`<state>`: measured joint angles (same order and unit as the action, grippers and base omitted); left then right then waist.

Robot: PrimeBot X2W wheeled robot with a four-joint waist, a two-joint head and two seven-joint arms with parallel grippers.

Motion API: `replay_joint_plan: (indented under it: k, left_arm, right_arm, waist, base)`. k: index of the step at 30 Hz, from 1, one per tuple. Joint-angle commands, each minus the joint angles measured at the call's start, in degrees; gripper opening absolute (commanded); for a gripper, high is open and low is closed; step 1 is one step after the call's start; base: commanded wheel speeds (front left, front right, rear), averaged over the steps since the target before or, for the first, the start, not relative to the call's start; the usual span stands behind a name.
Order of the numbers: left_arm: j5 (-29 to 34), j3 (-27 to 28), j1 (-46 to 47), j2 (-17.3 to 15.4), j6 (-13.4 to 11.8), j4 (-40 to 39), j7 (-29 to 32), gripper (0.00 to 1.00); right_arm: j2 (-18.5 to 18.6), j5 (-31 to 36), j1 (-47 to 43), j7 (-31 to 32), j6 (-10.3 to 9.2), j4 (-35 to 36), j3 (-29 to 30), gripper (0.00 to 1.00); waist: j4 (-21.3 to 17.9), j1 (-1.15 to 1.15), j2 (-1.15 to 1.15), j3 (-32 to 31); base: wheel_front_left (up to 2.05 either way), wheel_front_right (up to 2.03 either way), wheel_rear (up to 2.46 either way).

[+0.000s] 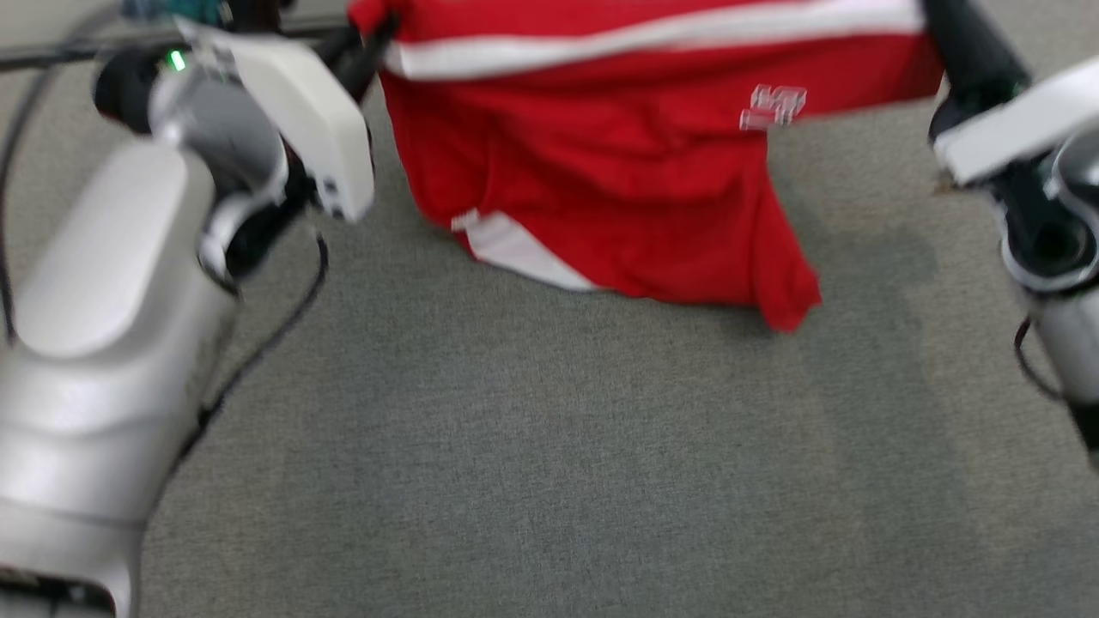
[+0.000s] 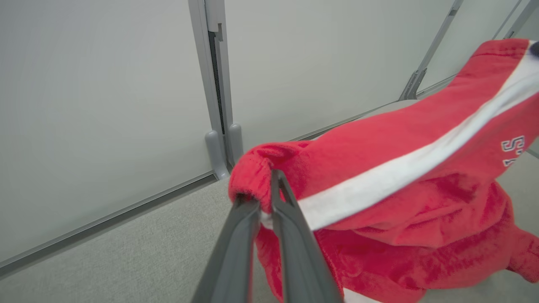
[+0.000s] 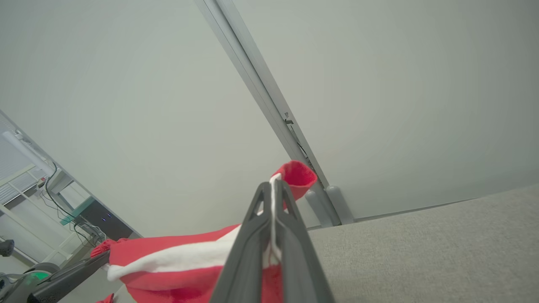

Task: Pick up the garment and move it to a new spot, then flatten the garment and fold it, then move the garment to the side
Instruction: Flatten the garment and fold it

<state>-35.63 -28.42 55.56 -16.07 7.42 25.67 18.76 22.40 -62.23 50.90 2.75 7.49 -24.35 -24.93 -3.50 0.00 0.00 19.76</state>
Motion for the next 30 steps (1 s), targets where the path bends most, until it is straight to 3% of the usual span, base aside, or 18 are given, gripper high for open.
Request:
replay_joint_plan:
  k: [1, 10, 16, 23, 30]
  left_arm:
    - [-0.3, 0.2, 4.0, -0.2, 0.0, 1.1, -0.1, 0.00]
    - [-0.9, 2.0, 26.5, 2.7, 0.0, 11.8, -5.5, 0.00]
    - [-1.4, 0.0, 33.3, 4.0, 0.0, 19.1, -9.4, 0.00]
    - [-6.0, -4.8, 27.8, 4.3, 0.0, 21.1, -11.6, 0.00]
    - [-12.3, -11.4, 12.7, 0.3, 0.0, 16.8, -12.2, 0.00]
  right_arm:
    - [0.7, -0.9, 3.1, -0.3, 0.00, -0.7, -0.2, 0.00]
    - [2.0, -3.1, 24.0, -7.8, 0.00, -6.5, -1.7, 0.00]
    - [2.6, -3.9, 30.6, -11.0, 0.00, -9.7, -5.9, 0.00]
    - [3.8, -6.1, 25.8, -13.6, 0.00, -9.0, -12.4, 0.00]
    - [6.4, -9.1, 11.1, -16.9, 0.00, -4.2, -20.2, 0.00]
  waist:
    - [0.0, 0.00, 0.00, 4.7]
    - [0.6, 0.00, 0.00, 9.8]
    - [0.7, 0.00, 0.00, 10.1]
    - [1.1, 0.00, 0.00, 9.0]
    - [0.5, 0.00, 0.00, 3.0]
  base:
    - [0.00, 0.00, 0.00]
    - [0.00, 0.00, 0.00]
    - [0.00, 0.00, 0.00]
    - [0.00, 0.00, 0.00]
    - [0.00, 0.00, 0.00]
